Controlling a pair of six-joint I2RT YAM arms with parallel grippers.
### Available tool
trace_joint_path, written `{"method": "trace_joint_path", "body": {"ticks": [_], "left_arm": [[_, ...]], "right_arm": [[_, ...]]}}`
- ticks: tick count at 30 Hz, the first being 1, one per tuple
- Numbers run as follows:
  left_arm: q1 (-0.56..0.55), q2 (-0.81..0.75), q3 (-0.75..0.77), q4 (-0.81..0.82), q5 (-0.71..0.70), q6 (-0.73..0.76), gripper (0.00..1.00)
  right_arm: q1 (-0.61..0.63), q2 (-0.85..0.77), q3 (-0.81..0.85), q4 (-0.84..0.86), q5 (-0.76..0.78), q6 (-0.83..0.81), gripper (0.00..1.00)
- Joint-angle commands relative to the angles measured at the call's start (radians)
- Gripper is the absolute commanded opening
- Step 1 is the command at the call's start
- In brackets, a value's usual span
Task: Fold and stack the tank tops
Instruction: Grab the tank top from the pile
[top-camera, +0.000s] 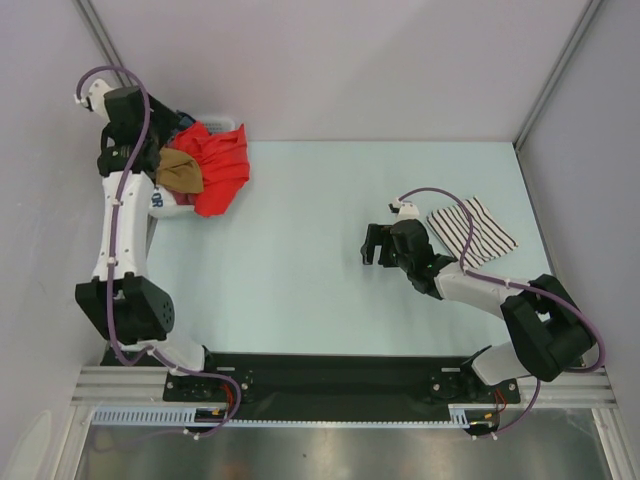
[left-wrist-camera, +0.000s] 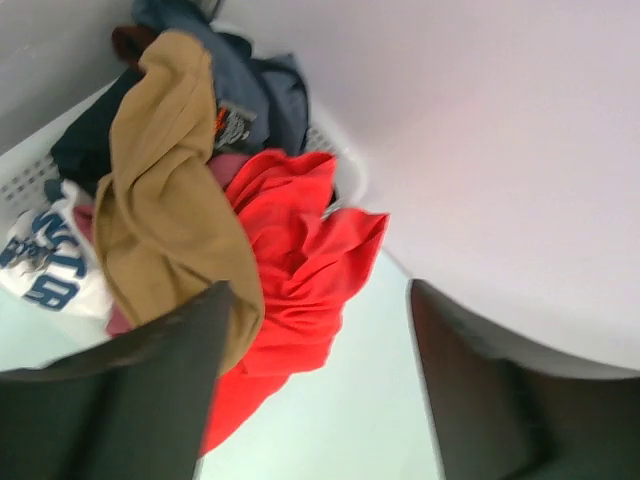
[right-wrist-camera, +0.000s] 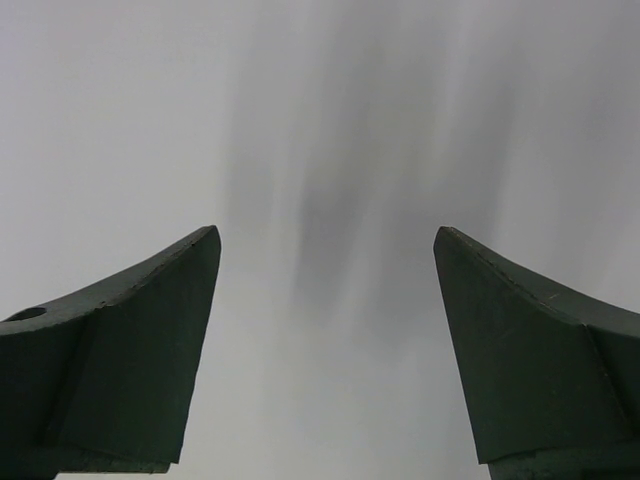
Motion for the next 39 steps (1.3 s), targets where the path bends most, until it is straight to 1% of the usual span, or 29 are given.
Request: {"method": "trace_joint_path", "body": {"ticks": [1, 5, 6, 8, 10, 11, 12, 15, 16, 17, 18, 19, 20, 25, 27, 31, 32, 33, 34, 35, 36, 37, 38, 39], "left_arm": [[0.004, 0.018, -0.001, -0.035, -0.002, -0.02, 0.84], [0.004, 0.147, 0.137, -0.161, -0.003, -0.003, 0.85], [0.004, 0.184, 0.15, -0.173, -0.006, -0.003, 0.85], [0.004, 0.204, 0.142, -0.17, -0.007, -0.006, 0.84], [0.004, 0.224, 0.107, -0.142, -0.004, -0.004, 0.8], [0.004, 0.238, 0.096, -0.131, 0.0, 0.002, 0.77], [0.004, 0.247, 0.087, -0.12, 0.001, 0.008, 0.69], [0.005, 0.291, 0.081, -0.115, -0.004, 0.02, 0.64], [0.007, 0.302, 0.088, -0.123, -0.003, 0.023, 0.59], [0.01, 0.322, 0.095, -0.13, 0.001, 0.029, 0.49], [0.014, 0.328, 0.102, -0.141, 0.001, 0.03, 0.28], [0.014, 0.326, 0.108, -0.149, -0.004, 0.028, 0.11], [0.014, 0.303, 0.102, -0.152, -0.034, 0.019, 0.0], [0.016, 0.159, 0.012, -0.078, -0.099, 0.008, 0.0], [0.014, 0.083, 0.004, -0.069, -0.121, 0.002, 0.0], [0.011, -0.081, -0.04, -0.019, -0.11, -0.006, 0.0], [0.008, -0.163, -0.057, -0.003, -0.108, -0.004, 0.0], [-0.002, -0.212, -0.078, 0.015, -0.117, -0.001, 0.0], [-0.007, -0.263, -0.135, 0.067, -0.119, -0.001, 0.0], [-0.01, -0.37, -0.17, 0.098, -0.113, -0.007, 0.0], [-0.01, -0.421, -0.209, 0.127, -0.107, -0.015, 0.0], [-0.012, -0.47, -0.267, 0.167, -0.07, -0.023, 0.0], [-0.013, -0.553, -0.284, 0.173, -0.055, -0.038, 0.0], [-0.024, -0.585, -0.295, 0.172, -0.032, -0.041, 0.0]], "right_arm": [[-0.004, -0.009, 0.027, 0.015, 0.009, -0.011, 0.93], [-0.004, -0.011, 0.027, 0.012, 0.012, -0.011, 0.93], [-0.004, -0.012, 0.027, 0.012, 0.012, -0.011, 0.93], [-0.005, -0.014, 0.027, 0.01, 0.012, -0.011, 0.93], [-0.007, -0.015, 0.027, 0.009, 0.012, -0.011, 0.93], [-0.007, -0.014, 0.027, 0.009, 0.012, -0.01, 0.93], [-0.008, -0.014, 0.027, 0.01, 0.012, -0.01, 0.93], [-0.01, -0.011, 0.029, 0.006, 0.013, -0.008, 0.93], [-0.01, -0.011, 0.029, 0.007, 0.012, -0.008, 0.92], [-0.01, -0.012, 0.029, 0.006, 0.012, -0.008, 0.92], [-0.011, -0.014, 0.029, 0.006, 0.013, -0.008, 0.92], [-0.013, -0.014, 0.029, 0.006, 0.015, -0.008, 0.92], [-0.013, -0.012, 0.027, 0.006, 0.013, -0.006, 0.92], [-0.016, -0.011, 0.027, 0.007, 0.009, -0.005, 0.92], [-0.014, -0.009, 0.03, 0.006, 0.006, -0.003, 0.92], [-0.017, -0.004, 0.029, 0.007, 0.003, -0.003, 0.92], [-0.017, -0.006, 0.029, 0.009, 0.004, -0.003, 0.91], [-0.017, -0.004, 0.029, 0.006, 0.003, -0.003, 0.92], [-0.017, -0.006, 0.03, 0.006, 0.006, -0.003, 0.92], [-0.017, -0.006, 0.029, 0.006, 0.006, -0.003, 0.91], [-0.017, -0.009, 0.029, 0.006, 0.004, -0.003, 0.92], [-0.017, -0.009, 0.029, 0.006, 0.006, -0.003, 0.92], [-0.019, -0.009, 0.03, 0.007, 0.007, -0.003, 0.92], [-0.019, -0.009, 0.03, 0.007, 0.006, -0.003, 0.91]]}}
